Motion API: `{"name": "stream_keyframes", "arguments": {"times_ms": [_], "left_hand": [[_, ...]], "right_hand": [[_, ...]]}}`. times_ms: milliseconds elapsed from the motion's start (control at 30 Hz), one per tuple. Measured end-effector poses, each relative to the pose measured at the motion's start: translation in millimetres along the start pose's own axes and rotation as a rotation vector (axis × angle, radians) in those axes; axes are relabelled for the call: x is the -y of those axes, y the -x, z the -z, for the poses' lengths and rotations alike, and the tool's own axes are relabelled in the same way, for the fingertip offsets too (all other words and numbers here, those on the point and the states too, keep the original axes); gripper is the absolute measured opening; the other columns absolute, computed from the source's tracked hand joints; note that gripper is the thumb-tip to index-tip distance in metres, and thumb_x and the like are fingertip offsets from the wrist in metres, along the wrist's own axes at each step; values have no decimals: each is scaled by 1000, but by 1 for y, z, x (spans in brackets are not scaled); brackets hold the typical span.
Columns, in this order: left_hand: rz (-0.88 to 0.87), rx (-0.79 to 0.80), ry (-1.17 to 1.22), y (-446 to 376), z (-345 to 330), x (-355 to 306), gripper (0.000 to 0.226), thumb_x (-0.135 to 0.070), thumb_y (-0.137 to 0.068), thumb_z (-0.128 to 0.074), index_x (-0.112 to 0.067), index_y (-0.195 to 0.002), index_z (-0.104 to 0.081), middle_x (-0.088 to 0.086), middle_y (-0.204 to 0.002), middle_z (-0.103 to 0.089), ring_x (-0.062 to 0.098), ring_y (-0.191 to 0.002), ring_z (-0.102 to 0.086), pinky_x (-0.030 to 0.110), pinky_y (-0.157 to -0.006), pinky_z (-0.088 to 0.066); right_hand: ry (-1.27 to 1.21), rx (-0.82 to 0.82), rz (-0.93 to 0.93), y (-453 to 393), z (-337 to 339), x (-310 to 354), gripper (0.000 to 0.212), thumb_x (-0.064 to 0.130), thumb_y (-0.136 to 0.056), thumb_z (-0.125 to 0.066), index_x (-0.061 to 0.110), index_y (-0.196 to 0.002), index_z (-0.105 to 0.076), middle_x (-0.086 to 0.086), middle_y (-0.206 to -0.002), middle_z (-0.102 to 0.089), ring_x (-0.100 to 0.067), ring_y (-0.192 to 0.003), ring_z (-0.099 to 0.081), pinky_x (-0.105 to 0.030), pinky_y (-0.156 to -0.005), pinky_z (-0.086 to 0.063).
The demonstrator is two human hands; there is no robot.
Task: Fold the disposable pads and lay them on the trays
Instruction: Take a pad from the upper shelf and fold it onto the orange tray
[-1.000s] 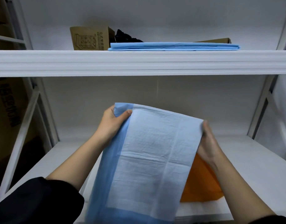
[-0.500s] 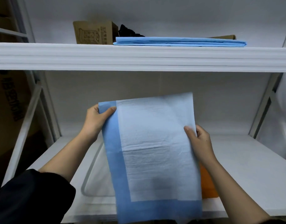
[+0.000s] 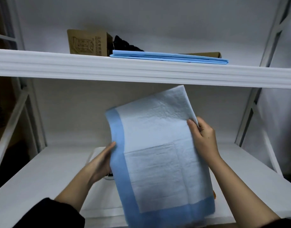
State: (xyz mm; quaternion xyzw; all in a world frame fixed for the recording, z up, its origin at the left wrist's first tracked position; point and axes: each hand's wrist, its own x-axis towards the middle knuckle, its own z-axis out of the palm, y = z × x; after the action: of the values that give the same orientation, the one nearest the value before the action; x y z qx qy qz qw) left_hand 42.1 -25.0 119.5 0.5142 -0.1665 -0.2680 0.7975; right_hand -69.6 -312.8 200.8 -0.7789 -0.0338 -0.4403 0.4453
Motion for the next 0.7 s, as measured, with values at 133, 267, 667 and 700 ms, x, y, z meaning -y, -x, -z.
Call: {"name": "stream_keyframes", "arguments": {"times_ms": [133, 267, 667, 700], "left_hand": [[-33, -38, -160, -10, -27, 6, 57, -39, -60, -85, -8, -106, -71, 14, -112, -69, 25, -99, -69, 30, -75, -56], [-146, -193, -310, -29, -52, 4, 27, -26, -82, -72, -11, -103, -68, 9, -104, -73, 22, -91, -71, 35, -80, -54], [-84, -387, -643, -134, -56, 77, 22, -16, -95, -53, -15, -73, -58, 2, -75, -64, 14, -65, -57, 20, -56, -44], [-68, -402, -673, -142, -53, 84, 25, -16, -95, -53, -15, -71, -55, 0, -70, -60, 12, -62, -53, 17, -53, -42]], "right_hand": [[-58, -61, -88, -6, 18, -15, 27, 19, -97, -51, 8, -72, -51, 7, -62, -44, -2, -56, -37, -19, -50, -30], [-104, -101, -216, -14, 33, -47, 41, 32, -98, -48, -7, -85, -48, -10, -73, -47, -18, -67, -44, -30, -61, -36], [115, 2, -531, -55, 22, -215, 36, 26, -97, -47, 7, -67, -42, -8, -66, -37, -18, -65, -36, -31, -62, -28], [146, 16, -555, -55, 17, -228, 35, 25, -96, -48, 9, -66, -43, -7, -65, -37, -18, -65, -36, -32, -61, -28]]}}
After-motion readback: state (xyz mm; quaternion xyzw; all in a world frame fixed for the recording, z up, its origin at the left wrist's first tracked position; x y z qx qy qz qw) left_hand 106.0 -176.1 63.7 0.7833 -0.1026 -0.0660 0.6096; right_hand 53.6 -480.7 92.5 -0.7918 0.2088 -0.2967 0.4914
